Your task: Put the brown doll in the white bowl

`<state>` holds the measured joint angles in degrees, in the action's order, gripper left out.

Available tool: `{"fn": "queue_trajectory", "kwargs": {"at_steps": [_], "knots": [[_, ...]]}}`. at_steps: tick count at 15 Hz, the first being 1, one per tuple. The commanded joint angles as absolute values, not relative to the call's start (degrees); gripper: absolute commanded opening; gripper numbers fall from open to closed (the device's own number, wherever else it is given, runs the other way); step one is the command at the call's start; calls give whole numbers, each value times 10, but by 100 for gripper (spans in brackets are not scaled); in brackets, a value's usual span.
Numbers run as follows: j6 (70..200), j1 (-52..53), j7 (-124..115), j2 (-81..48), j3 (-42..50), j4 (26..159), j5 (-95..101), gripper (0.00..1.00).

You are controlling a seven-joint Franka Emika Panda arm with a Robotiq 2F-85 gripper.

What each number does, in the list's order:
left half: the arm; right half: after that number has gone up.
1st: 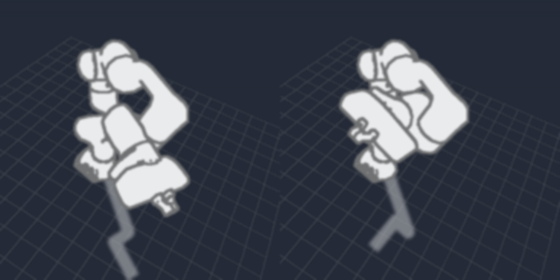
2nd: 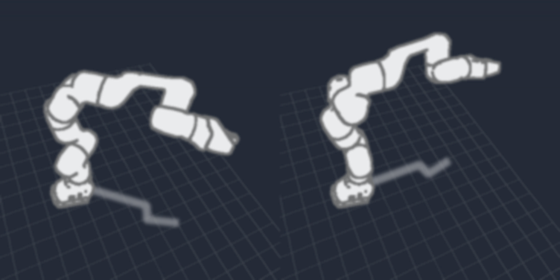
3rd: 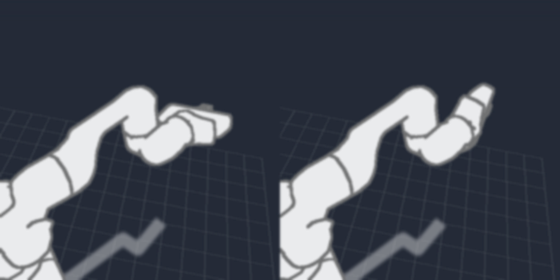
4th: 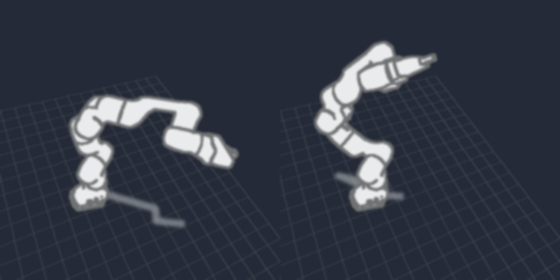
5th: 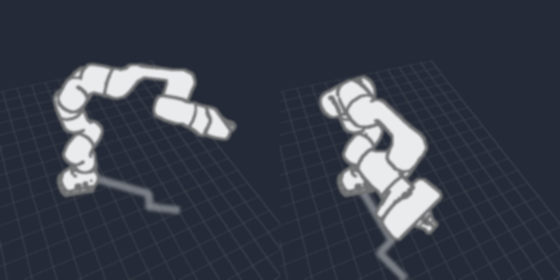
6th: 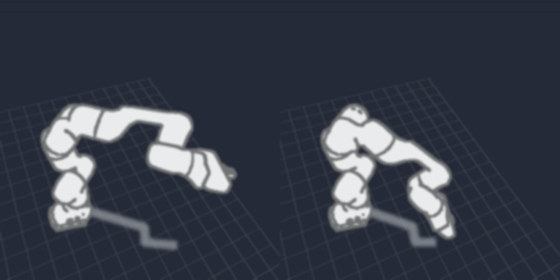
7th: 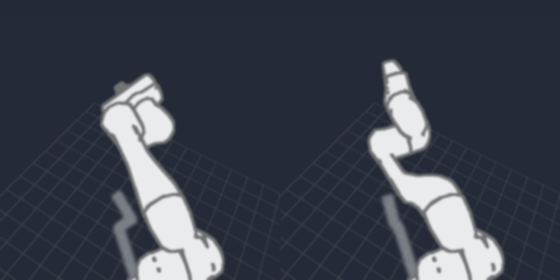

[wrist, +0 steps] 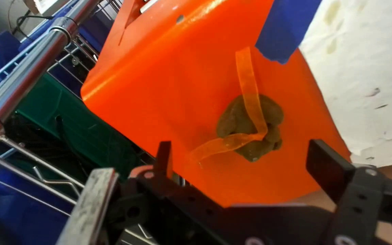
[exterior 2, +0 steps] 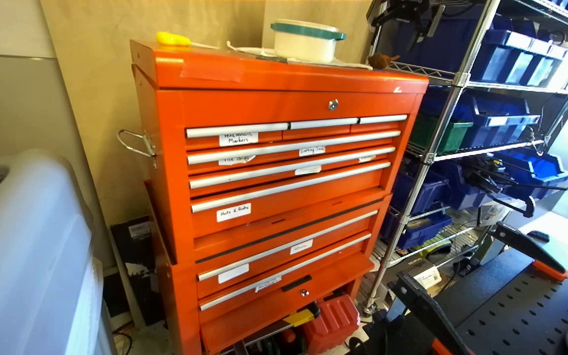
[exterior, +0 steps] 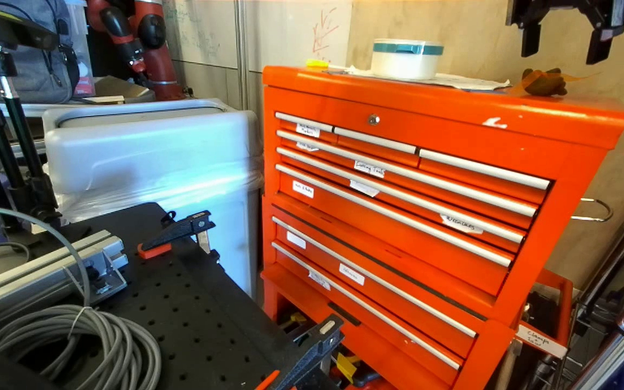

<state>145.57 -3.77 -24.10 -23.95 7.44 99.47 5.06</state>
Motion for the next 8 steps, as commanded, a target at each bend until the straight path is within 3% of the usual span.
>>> {"fn": "queue_trajectory", "kwargs": {"at_steps": [1, 3, 4, 5, 8], "knots": [[1468, -18, -278, -296, 98, 946, 47, 100], [1464, -10, -287, -314, 104, 934, 47, 100], [1462, -6, -291, -320, 106, 928, 47, 75], [1461, -3, -293, -325, 107, 924, 46, 74], [1453, 3, -298, -319, 112, 915, 43, 50]]}}
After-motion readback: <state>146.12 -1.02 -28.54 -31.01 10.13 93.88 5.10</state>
